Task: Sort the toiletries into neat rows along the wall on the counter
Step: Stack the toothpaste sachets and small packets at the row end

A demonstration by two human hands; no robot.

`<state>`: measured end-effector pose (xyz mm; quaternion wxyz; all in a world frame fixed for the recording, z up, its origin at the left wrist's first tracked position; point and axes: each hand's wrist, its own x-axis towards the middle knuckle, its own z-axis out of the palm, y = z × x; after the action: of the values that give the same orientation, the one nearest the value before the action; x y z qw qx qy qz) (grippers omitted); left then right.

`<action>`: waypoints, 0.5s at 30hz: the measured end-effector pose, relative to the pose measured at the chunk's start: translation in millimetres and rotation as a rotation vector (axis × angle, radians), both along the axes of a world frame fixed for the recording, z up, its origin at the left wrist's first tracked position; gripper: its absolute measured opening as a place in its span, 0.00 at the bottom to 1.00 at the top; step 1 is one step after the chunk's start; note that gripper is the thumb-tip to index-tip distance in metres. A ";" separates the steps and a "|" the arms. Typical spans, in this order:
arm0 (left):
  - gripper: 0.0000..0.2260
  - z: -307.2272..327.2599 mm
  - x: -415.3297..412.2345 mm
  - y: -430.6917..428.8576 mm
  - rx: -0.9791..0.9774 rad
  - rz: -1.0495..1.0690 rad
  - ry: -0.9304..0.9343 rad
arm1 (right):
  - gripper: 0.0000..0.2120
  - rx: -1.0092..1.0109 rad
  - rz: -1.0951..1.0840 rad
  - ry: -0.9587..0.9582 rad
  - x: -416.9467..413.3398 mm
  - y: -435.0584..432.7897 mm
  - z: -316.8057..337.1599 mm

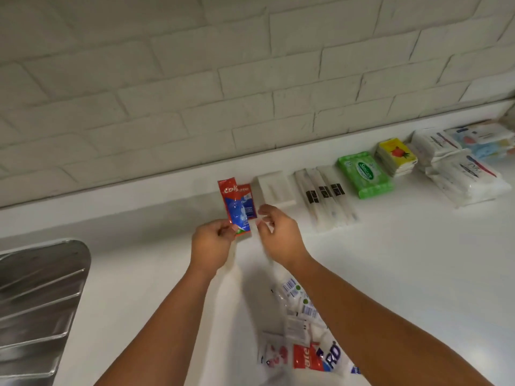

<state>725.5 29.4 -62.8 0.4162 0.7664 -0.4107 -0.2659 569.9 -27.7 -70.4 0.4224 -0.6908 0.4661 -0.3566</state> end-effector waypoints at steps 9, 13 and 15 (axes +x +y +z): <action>0.01 -22.2 57.0 -57.9 0.166 0.025 0.202 | 0.21 -0.229 0.055 0.332 48.0 -24.8 -54.2; 0.02 -35.0 64.3 -73.4 0.178 0.017 0.248 | 0.21 -0.265 0.053 0.378 57.3 -22.3 -68.0; 0.03 -41.2 66.4 -76.2 0.189 0.011 0.238 | 0.21 -0.284 0.044 0.424 59.0 -18.8 -74.6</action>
<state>791.9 -46.7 -104.0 0.3893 0.7677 -0.3273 -0.3899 628.9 -46.5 -145.0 0.2215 -0.8125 0.4743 -0.2565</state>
